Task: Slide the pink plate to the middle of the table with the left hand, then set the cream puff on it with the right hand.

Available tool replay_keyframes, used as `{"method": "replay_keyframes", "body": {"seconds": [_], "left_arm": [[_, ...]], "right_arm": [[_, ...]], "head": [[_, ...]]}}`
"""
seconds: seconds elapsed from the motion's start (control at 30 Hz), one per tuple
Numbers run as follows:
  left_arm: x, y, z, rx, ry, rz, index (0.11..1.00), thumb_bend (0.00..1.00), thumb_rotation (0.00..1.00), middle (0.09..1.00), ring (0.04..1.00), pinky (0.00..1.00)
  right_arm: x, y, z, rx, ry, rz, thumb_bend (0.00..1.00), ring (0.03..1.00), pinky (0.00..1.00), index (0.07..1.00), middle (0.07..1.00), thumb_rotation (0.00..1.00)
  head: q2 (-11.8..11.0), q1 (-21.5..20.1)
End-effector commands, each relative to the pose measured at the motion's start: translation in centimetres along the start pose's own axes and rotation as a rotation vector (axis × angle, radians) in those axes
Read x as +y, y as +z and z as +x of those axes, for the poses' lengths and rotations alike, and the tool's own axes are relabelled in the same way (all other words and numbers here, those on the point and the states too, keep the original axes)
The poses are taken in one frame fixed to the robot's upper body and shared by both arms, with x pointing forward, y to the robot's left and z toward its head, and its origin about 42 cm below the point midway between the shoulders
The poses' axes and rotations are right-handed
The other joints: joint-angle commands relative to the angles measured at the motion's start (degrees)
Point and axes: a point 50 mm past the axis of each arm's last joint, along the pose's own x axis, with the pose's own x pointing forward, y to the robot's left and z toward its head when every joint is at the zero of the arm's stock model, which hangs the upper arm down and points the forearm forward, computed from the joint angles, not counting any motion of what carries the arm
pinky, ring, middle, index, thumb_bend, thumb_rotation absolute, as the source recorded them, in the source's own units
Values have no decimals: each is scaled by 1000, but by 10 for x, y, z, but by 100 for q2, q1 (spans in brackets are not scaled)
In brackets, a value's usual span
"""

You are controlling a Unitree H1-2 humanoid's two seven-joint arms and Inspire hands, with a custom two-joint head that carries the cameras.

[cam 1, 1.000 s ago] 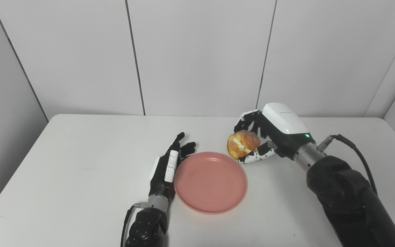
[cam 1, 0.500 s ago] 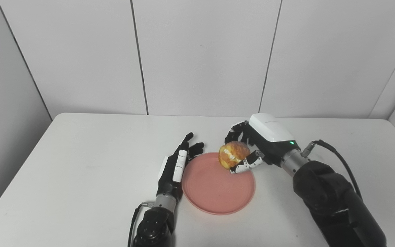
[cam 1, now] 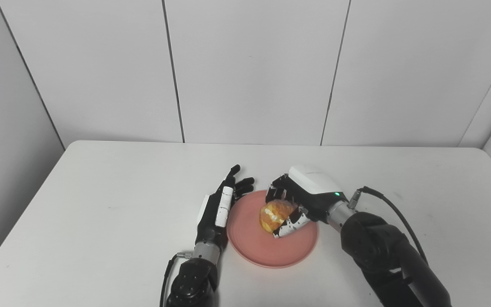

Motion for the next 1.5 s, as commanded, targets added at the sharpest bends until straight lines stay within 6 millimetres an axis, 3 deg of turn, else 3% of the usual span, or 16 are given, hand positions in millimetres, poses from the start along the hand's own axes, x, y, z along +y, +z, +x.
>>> {"method": "replay_keyframes", "body": {"seconds": [0.0, 0.3, 0.53, 0.67, 0.7, 0.73, 0.77, 0.83, 0.87, 0.93, 1.0, 1.13, 1.47], "left_arm": [[-2, -27, -13, 137, 21, -19, 893, 792, 988, 784, 796, 777], [-8, -28, -12, 137, 13, -20, 908, 778, 990, 786, 804, 787], [-12, -30, -11, 144, 18, -36, 919, 797, 975, 785, 803, 772], [-10, -31, -12, 146, 20, -36, 928, 803, 972, 785, 813, 784], [-10, -31, -12, 147, 21, -37, 929, 805, 971, 785, 816, 786], [-10, -31, -12, 147, 22, -37, 928, 805, 970, 785, 816, 784], [-10, -31, -12, 146, 22, -37, 929, 801, 971, 784, 815, 777], [-10, -31, -12, 147, 22, -34, 933, 799, 976, 784, 822, 777], [-10, -32, -12, 149, 23, -33, 936, 799, 977, 782, 825, 777], [-9, -32, -13, 150, 22, -32, 939, 799, 977, 780, 826, 776], [-9, -32, -13, 148, 21, -31, 942, 801, 977, 783, 831, 785], [-9, -32, -13, 149, 19, -30, 943, 801, 980, 782, 832, 792], [-8, -31, -13, 147, 17, -26, 938, 804, 979, 783, 834, 794]], "right_arm": [[-23, 13, 7, -57, -68, -22, 518, 435, 364, 483, 513, 0], [-15, 3, 8, -39, -40, -34, 518, 451, 370, 465, 525, 0], [-15, 3, 5, -42, -31, -43, 516, 475, 445, 448, 526, 0], [-16, 3, 5, -45, -24, -74, 519, 442, 406, 487, 524, 0], [-17, 3, 4, -46, -22, -79, 524, 475, 408, 487, 512, 0], [-17, 4, 4, -44, -19, -85, 523, 507, 422, 491, 567, 64], [-18, 5, 4, -43, -17, -90, 786, 555, 452, 581, 624, 69], [-18, 6, 4, -37, -15, -105, 960, 621, 498, 668, 684, 111], [-19, 6, 3, -38, -16, -118, 985, 662, 543, 698, 713, 137], [-20, 6, 3, -43, -18, -141, 996, 700, 591, 722, 738, 160], [-21, 6, 2, -50, -25, -161, 1000, 785, 753, 756, 798, 194], [-22, 5, 0, -51, -29, -178, 1000, 895, 849, 784, 876, 235], [-29, 9, -10, -69, -54, -191, 1000, 921, 902, 795, 893, 268]], "head": [[9, 0], [19, 75], [25, 68], [31, 68], [32, 67], [31, 64], [31, 64], [32, 64], [32, 64], [35, 47], [39, 44], [45, 46], [52, 41]]}}
